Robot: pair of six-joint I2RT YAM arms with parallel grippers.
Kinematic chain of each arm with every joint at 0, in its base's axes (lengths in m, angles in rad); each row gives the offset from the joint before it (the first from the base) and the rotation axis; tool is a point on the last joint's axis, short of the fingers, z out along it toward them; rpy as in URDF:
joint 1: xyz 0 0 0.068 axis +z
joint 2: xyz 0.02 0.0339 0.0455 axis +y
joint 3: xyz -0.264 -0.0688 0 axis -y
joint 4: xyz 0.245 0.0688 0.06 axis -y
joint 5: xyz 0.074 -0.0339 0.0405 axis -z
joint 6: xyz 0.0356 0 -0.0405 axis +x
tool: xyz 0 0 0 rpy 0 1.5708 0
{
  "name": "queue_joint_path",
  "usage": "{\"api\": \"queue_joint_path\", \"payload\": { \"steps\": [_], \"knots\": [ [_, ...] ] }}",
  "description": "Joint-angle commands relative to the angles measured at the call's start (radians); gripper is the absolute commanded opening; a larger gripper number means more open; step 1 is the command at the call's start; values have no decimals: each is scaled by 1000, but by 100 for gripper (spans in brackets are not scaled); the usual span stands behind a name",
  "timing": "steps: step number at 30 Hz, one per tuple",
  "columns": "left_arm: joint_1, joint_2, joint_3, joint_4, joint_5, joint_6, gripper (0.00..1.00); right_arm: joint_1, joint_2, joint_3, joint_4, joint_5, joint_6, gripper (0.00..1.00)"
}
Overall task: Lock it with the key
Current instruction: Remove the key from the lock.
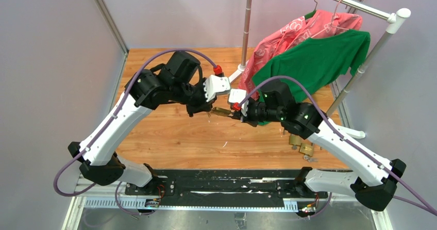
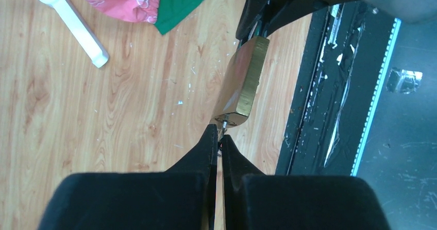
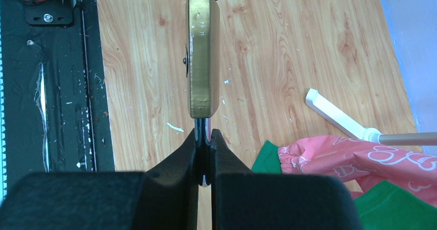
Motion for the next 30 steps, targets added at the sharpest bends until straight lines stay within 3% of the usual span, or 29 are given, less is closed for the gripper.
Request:
{"api": "queue_joint_path", "payload": {
  "steps": [1, 7, 12, 20, 24, 30],
  "knots": [
    [-5, -22, -9, 61, -92, -55, 0, 14, -51, 30, 100, -3, 4, 0],
    [8, -106, -91, 84, -132, 29, 0, 7, -83, -15, 102, 36, 2, 0],
    [159, -127, -83, 80, -46, 64, 0, -14, -102, -38, 101, 35, 3, 0],
    [190, -178, -136, 79, -18, 155, 0, -25, -85, -35, 85, 33, 7, 0],
    [284, -177, -137, 31, 45, 231, 0, -30, -82, -35, 76, 36, 5, 0],
    [290, -203, -114, -57, 156, 326, 0, -38, -77, -35, 71, 35, 3, 0]
  ]
}}
